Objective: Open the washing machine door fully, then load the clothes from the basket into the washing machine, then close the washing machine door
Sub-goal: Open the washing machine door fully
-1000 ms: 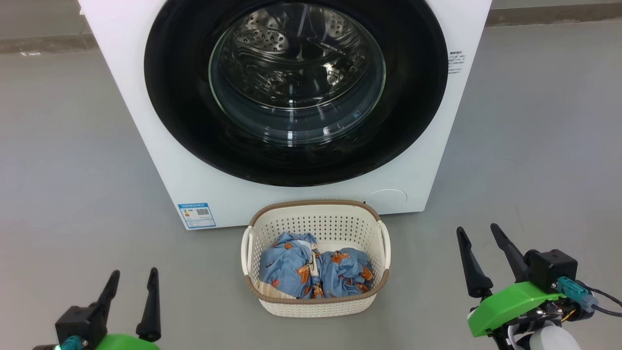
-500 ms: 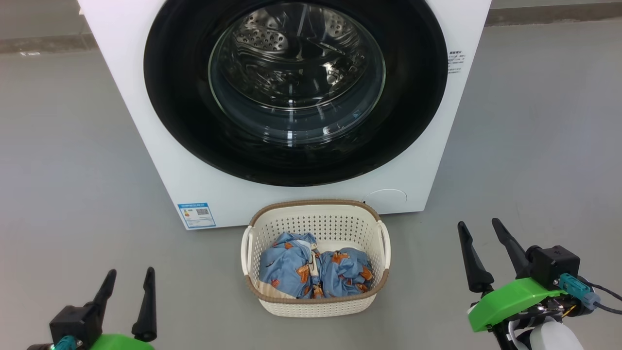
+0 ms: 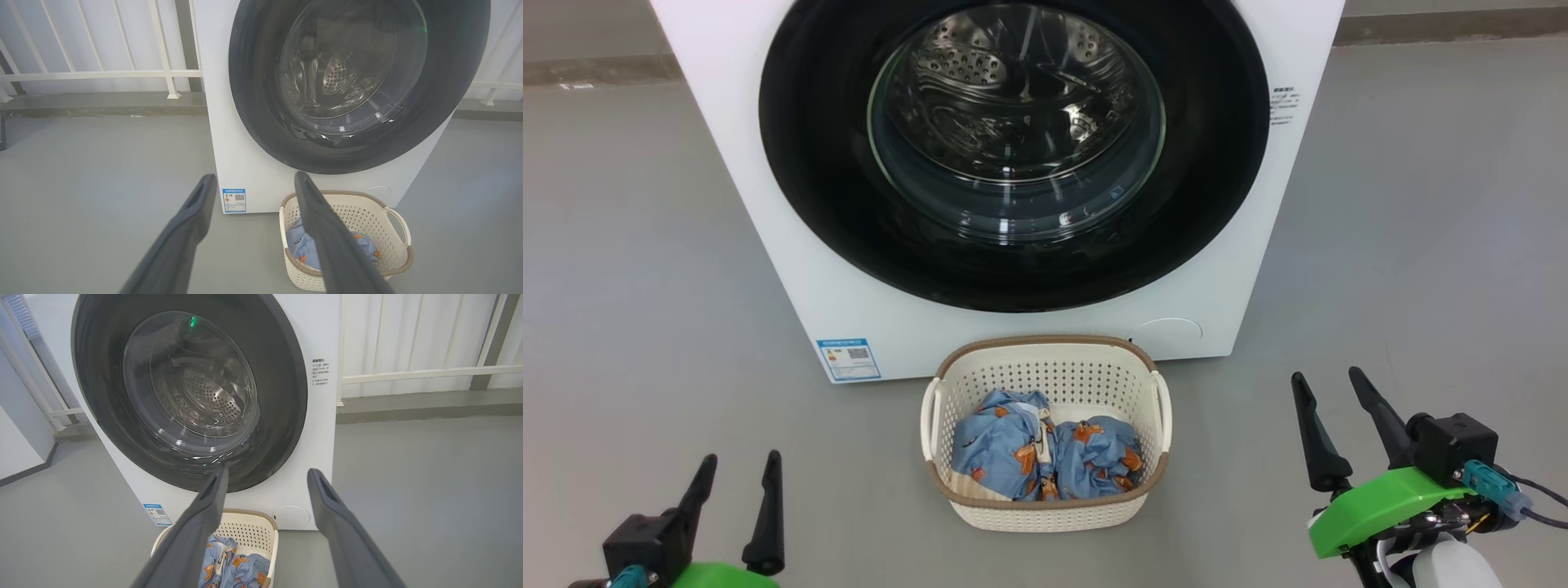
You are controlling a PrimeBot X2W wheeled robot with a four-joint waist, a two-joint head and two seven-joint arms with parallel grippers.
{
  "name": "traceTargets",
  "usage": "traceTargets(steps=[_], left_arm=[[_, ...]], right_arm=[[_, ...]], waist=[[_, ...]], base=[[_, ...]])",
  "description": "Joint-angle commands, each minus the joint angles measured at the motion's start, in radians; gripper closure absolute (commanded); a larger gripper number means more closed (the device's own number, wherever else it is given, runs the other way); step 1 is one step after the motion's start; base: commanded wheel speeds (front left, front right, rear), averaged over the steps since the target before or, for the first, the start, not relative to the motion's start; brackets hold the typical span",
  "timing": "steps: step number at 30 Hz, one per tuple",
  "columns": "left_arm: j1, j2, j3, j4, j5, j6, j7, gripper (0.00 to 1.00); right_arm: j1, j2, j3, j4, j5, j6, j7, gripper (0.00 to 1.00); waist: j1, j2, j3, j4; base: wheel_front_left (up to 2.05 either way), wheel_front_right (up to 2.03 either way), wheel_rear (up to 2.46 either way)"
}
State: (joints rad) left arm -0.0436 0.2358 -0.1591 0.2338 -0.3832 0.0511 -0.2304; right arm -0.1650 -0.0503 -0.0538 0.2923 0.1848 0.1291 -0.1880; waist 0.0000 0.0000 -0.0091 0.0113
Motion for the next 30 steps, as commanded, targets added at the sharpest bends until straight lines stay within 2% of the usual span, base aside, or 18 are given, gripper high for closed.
traceTargets(steps=[1, 13, 17, 30], left_arm=[[-0.047, 0.025, 0.033, -0.02, -0.002, -0.002, -0.016, 0.0], [-0.057, 0.021, 0.038, -0.015, -0.013, -0.006, -0.023, 0.0], [-0.065, 0.017, 0.059, -0.027, -0.004, 0.009, -0.028, 0.0], [-0.06, 0.009, 0.059, -0.041, 0.047, -0.01, -0.031, 0.0]], right_arm=[[-0.023, 0.0, 0.02, -0.025, 0.006, 0.002, -0.009, 0.0], [-0.022, 0.0, 0.016, -0.033, 0.007, 0.002, -0.011, 0.0], [-0.025, 0.0, 0.011, -0.035, 0.009, 0.002, -0.014, 0.0], [-0.034, 0.0, 0.019, -0.028, 0.014, 0.002, -0.025, 0.0]], waist=[[0.0, 0.0, 0.001, 0.001], [0.0, 0.0, 0.011, 0.008], [0.0, 0.0, 0.016, 0.011], [0.0, 0.0, 0.028, 0.012]], base=[[0.92, 0.92, -1.83], [1.16, 1.16, -2.32], [0.83, 0.83, -1.66], [0.22, 0.22, -0.44]])
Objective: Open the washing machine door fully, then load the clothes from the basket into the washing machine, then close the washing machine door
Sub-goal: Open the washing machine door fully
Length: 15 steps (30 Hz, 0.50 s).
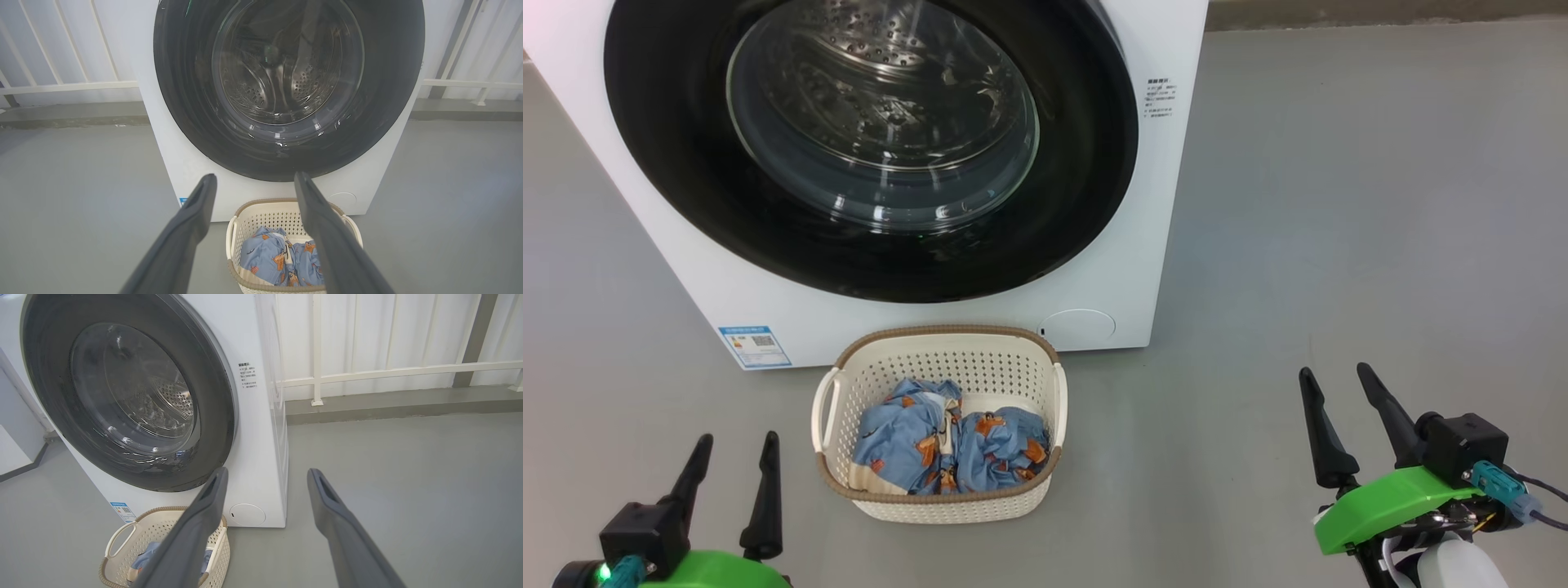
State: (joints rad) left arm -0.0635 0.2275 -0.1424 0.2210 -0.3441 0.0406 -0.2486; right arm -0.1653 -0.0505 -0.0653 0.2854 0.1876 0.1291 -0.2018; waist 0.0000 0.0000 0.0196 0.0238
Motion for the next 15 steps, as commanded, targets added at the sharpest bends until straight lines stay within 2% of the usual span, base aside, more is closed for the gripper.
traceTargets(steps=[1, 15], left_arm=[[-0.04, 0.017, 0.042, -0.028, 0.008, 0.001, -0.013, 0.0], [-0.034, 0.005, 0.058, -0.02, 0.04, 0.023, -0.013, 0.0]], right_arm=[[-0.034, 0.0, 0.03, -0.021, 0.011, 0.002, -0.011, 0.0], [-0.04, 0.0, 0.016, -0.009, 0.033, 0.002, -0.021, 0.0]], waist=[[0.0, 0.0, -0.001, -0.001], [0.0, 0.0, 0.007, 0.001]], base=[[0.0, 0.0, 0.0], [0.0, 0.0, 0.0]])
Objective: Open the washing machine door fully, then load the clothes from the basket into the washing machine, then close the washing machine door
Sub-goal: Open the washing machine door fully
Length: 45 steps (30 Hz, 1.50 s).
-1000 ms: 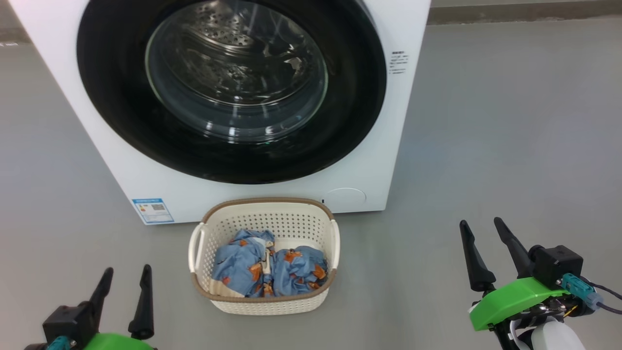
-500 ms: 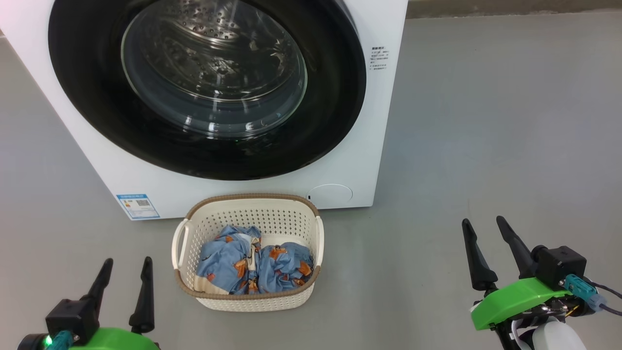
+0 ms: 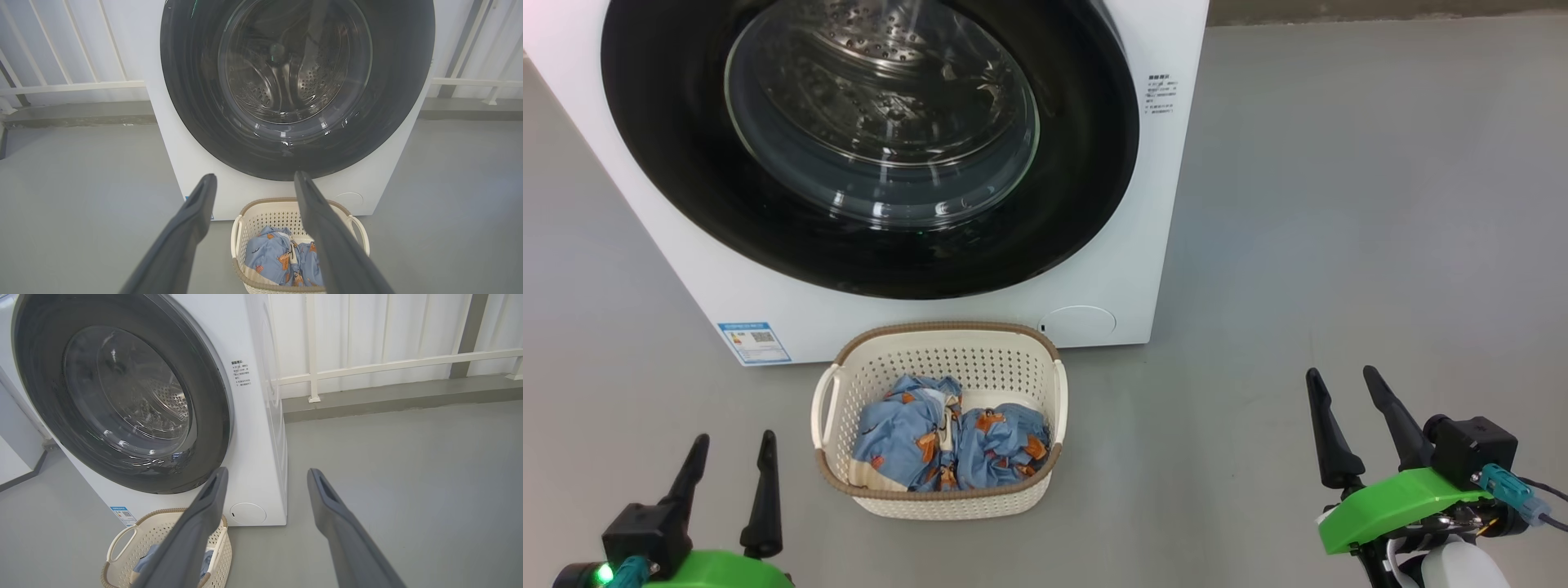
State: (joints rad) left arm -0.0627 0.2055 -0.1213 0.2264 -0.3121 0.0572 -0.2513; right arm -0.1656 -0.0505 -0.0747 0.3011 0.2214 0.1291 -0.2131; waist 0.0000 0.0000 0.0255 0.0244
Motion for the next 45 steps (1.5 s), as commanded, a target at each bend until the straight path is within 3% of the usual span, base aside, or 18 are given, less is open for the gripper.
traceTargets(steps=[1, 13, 22, 27, 28, 29, 31, 38, 45], left_arm=[[-0.035, 0.026, 0.038, -0.03, 0.011, 0.007, -0.01, 0.0], [-0.032, 0.009, 0.042, -0.053, 0.02, -0.011, -0.01, 0.0], [-0.054, -0.01, 0.034, -0.062, 0.032, -0.03, -0.01, 0.0], [-0.072, -0.019, 0.025, -0.052, 0.042, -0.044, -0.01, 0.0], [-0.076, -0.021, 0.024, -0.051, 0.044, -0.046, -0.01, 0.0], [-0.079, -0.023, 0.023, -0.05, 0.046, -0.049, -0.01, 0.0], [-0.087, -0.03, 0.023, -0.053, 0.048, -0.054, -0.01, 0.0], [-0.11, -0.051, 0.023, -0.066, 0.07, -0.074, -0.01, 0.0], [-0.146, -0.07, 0.025, -0.071, 0.09, -0.093, -0.01, 0.0]], right_arm=[[-0.041, 0.0, 0.025, -0.025, 0.0, 0.002, -0.01, 0.0], [-0.097, 0.0, 0.011, -0.038, 0.035, 0.002, -0.019, 0.0], [-0.338, -0.021, -0.003, -0.09, 0.053, 0.002, 0.014, 0.0], [-0.494, -0.032, -0.032, -0.079, 0.165, 0.002, 0.045, 0.01], [-0.524, -0.032, -0.038, -0.077, 0.193, 0.002, 0.049, 0.2], [-0.555, -0.027, -0.06, -0.066, 0.241, 0.002, 0.057, 0.53], [-0.614, -0.026, -0.088, -0.042, 0.307, 0.002, 0.068, 0.99], [-0.779, -0.008, -0.263, 0.14, 0.55, 0.002, 0.132, 1.0], [-0.928, -0.002, -0.389, 0.35, 0.673, 0.002, 0.232, 1.0]], waist=[[0.0, 0.0, 0.002, 0.001], [0.0, 0.0, 0.028, 0.013], [0.0, 0.0, 0.071, 0.046], [0.0, 0.0, 0.091, 0.071], [0.0, 0.0, 0.096, 0.076], [0.0, 0.0, 0.1, 0.081], [0.0, 0.0, 0.109, 0.091], [0.0, 0.0, 0.142, 0.128], [0.0, 0.0, 0.194, 0.155]], base=[[0.0, 0.0, 0.0], [0.0, 0.0, 0.0], [0.0, 0.0, 0.0], [0.0, 0.0, 0.0], [0.0, 0.0, 0.0], [0.0, 0.0, 0.0], [0.0, 0.0, 0.0], [0.0, 0.0, 0.0], [0.0, 0.0, 0.0]])
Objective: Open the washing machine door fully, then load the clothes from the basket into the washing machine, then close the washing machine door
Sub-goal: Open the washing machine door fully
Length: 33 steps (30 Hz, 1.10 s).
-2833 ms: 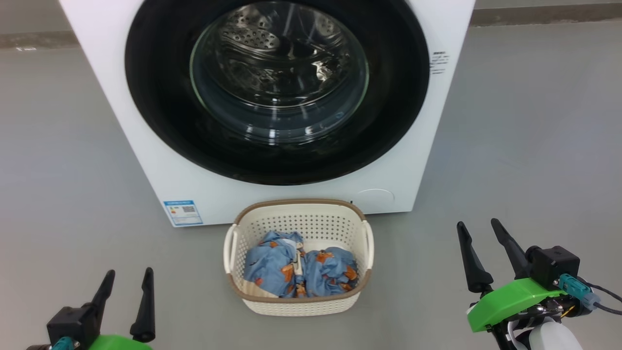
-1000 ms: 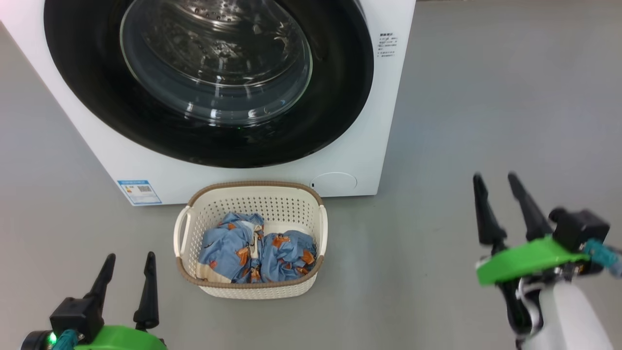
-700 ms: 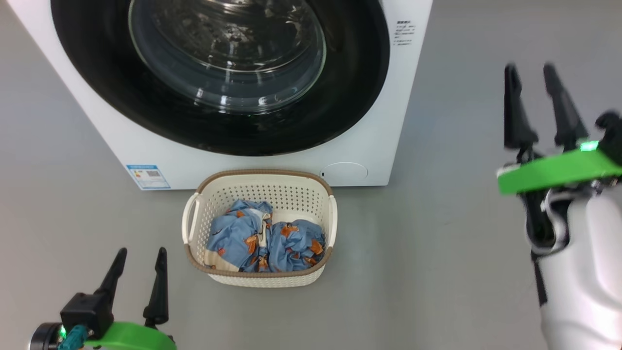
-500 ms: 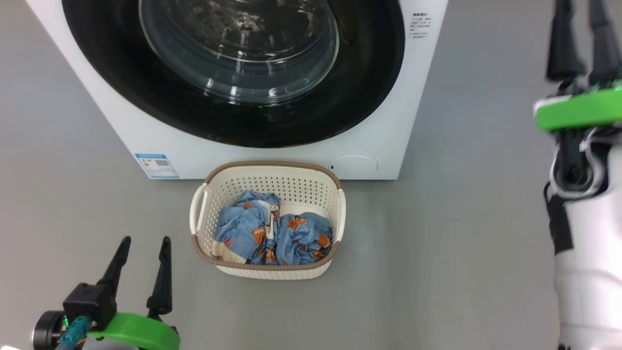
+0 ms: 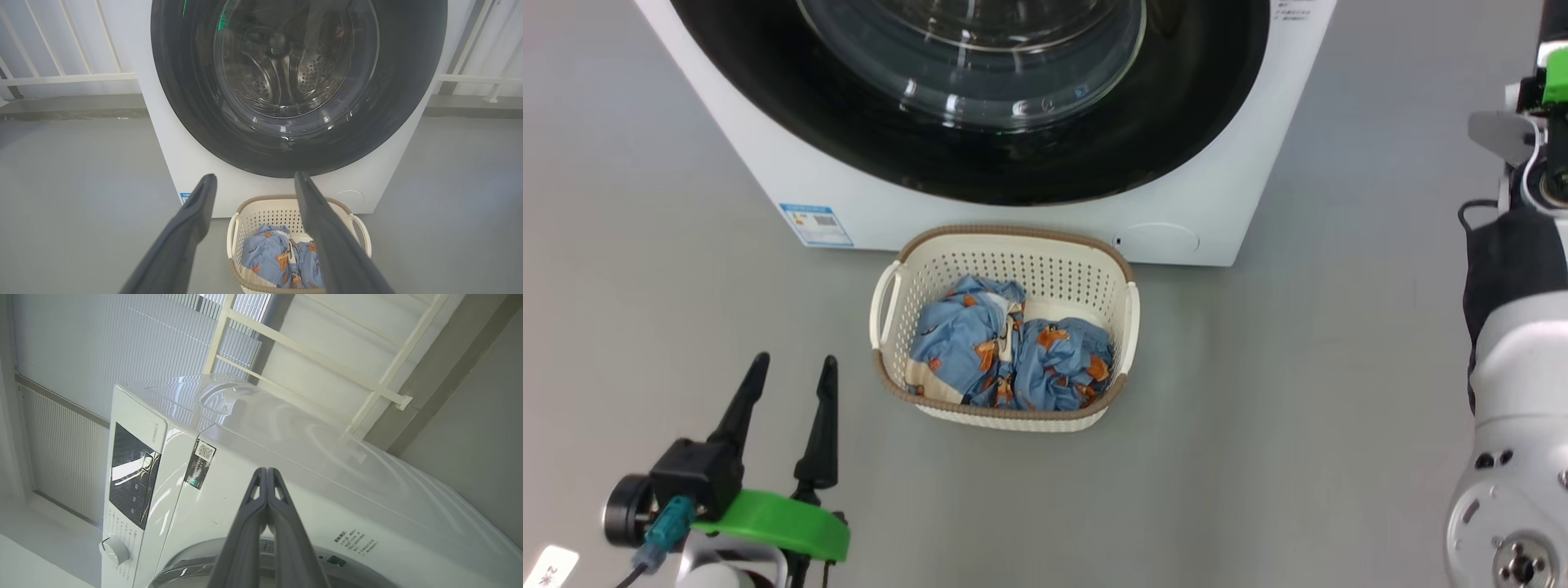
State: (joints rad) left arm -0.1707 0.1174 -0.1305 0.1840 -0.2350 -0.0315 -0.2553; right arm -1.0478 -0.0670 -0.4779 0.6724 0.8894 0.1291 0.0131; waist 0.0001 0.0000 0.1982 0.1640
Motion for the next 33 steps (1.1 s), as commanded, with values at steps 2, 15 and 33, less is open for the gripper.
traceTargets(steps=[2, 15, 33], left_arm=[[-0.052, 0.013, 0.034, -0.03, 0.02, -0.01, -0.006, 0.0], [-0.108, -0.031, 0.044, -0.025, 0.04, -0.043, -0.006, 0.0], [-0.155, -0.066, 0.027, -0.014, 0.031, -0.072, -0.006, 0.0]], right_arm=[[-0.091, 0.015, -0.011, 0.033, 0.017, 0.002, 0.041, 1.0], [-0.337, -0.01, -0.113, 0.257, -0.035, 0.002, 0.196, 1.0], [-0.499, -0.028, -0.182, 0.377, -0.129, 0.002, 0.313, 1.0]], waist=[[0.0, 0.0, 0.04, 0.024], [0.0, 0.0, 0.145, 0.08], [0.0, 0.0, 0.229, 0.122]], base=[[0.0, 0.0, 0.0], [0.0, 0.0, 0.0], [0.0, 0.0, 0.0]])
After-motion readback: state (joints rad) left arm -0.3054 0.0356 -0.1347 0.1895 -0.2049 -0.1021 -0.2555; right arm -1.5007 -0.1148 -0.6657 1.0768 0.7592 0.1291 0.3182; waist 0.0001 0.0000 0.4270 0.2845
